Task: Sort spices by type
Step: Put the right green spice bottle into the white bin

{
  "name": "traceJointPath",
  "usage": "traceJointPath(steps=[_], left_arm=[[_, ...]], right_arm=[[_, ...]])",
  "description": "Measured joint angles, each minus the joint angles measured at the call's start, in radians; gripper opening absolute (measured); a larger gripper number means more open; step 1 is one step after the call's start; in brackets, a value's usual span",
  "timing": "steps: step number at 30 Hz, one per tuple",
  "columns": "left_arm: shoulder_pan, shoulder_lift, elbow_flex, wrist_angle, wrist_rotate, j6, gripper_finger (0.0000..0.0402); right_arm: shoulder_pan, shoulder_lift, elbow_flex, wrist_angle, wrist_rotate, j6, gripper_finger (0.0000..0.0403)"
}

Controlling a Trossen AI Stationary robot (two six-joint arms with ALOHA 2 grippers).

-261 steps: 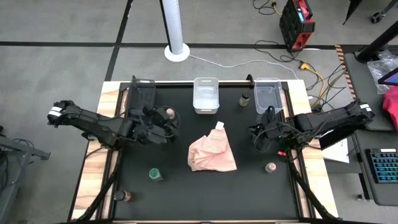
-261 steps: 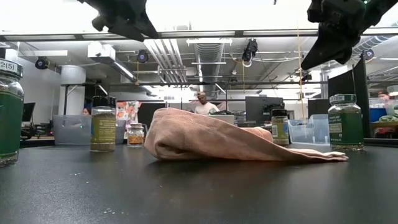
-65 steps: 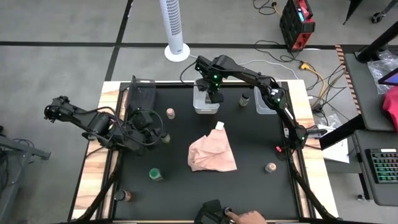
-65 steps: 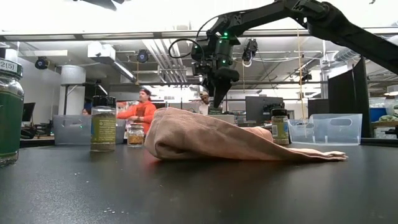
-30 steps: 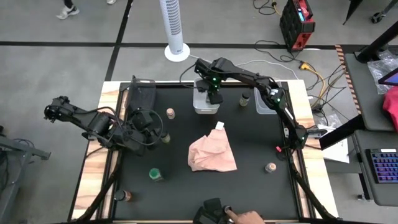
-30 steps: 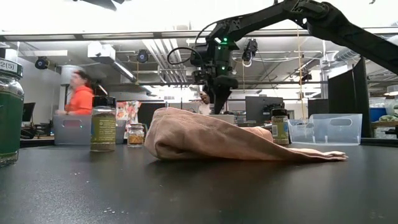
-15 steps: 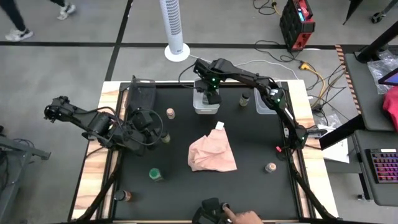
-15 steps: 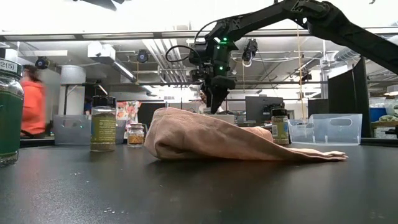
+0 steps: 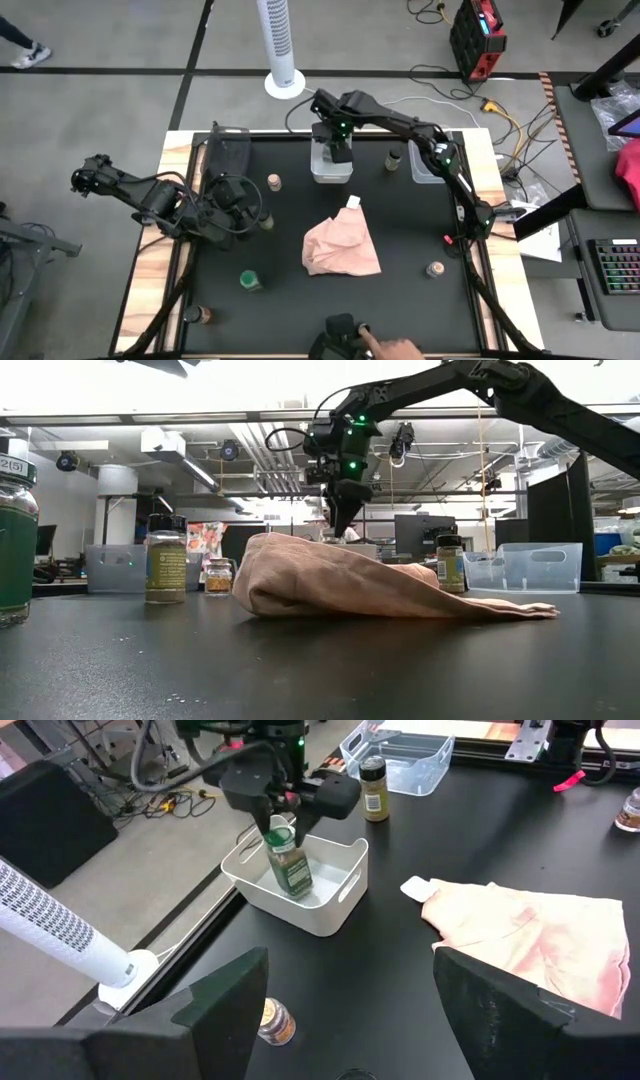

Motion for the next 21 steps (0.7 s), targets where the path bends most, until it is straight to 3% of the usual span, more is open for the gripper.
traceJointPath(steps=[10, 17, 19, 21], left_arm=[[0.000, 0.000, 0.000, 0.000, 0.000, -0.014, 0.0269], [0.000, 0.000, 0.000, 0.000, 0.003, -0.026, 0.0269], [0.000, 0.000, 0.000, 0.000, 0.003, -0.026, 0.0269], [0.000, 0.000, 0.000, 0.000, 0.003, -0.026, 0.0269]], right_arm=[[0.000, -0.007, 0.016, -0.010, 0.021, 0.024, 0.0250], [0.000, -0.058, 0.016, -0.016, 0.093, 0.108, 0.0223], [-0.003, -0.087, 0.016, -0.024, 0.056, 0.138, 0.0211], [-0.014, -0.116, 0.015, -0.036, -0.077, 0.169, 0.0194]])
